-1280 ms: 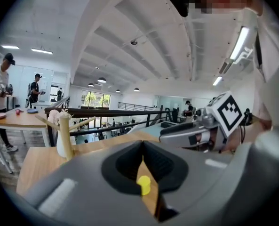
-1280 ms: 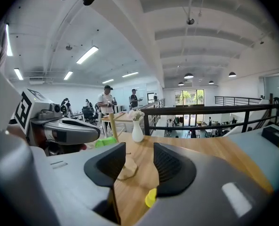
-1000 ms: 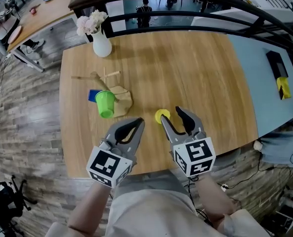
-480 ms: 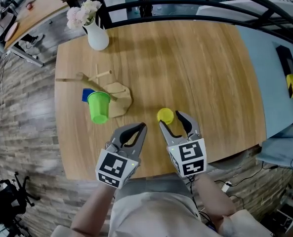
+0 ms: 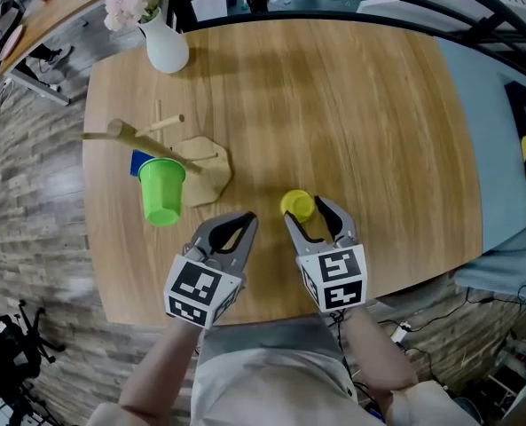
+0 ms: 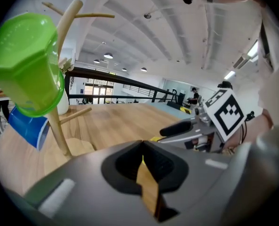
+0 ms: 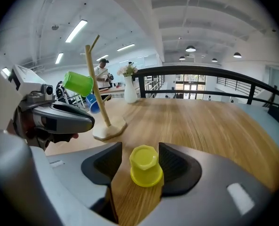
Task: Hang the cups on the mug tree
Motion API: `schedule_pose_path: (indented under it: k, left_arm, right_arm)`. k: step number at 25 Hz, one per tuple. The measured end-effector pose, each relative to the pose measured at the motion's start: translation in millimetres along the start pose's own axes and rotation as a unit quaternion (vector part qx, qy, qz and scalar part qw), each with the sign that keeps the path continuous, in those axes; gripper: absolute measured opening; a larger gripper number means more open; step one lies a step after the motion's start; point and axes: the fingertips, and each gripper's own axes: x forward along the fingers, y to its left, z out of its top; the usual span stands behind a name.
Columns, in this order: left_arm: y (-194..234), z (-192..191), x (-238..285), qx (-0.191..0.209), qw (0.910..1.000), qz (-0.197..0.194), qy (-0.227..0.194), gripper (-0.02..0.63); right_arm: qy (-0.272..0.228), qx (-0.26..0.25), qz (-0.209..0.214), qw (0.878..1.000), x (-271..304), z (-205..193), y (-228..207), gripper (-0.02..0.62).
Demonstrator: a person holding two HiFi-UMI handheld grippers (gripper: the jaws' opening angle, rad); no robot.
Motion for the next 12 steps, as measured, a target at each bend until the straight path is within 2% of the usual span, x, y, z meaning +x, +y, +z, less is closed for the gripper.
schedule_pose_path:
  k: [6, 12]
  left_arm:
    - [5.2, -13.2, 15.8, -0.002, 0.9999, -0.005, 0.011, 0.002]
    - [5.3, -23.5, 24.7, -0.004, 0.9997, -0.011, 0.021, 0.003]
  right_arm:
    - [0.008, 0.006, 0.007, 1.0, 19.7, -10.9, -3.4, 0.265]
    - [0.034, 0.001, -0.001, 0.999, 34.7, -26.8, -7.6, 0.261]
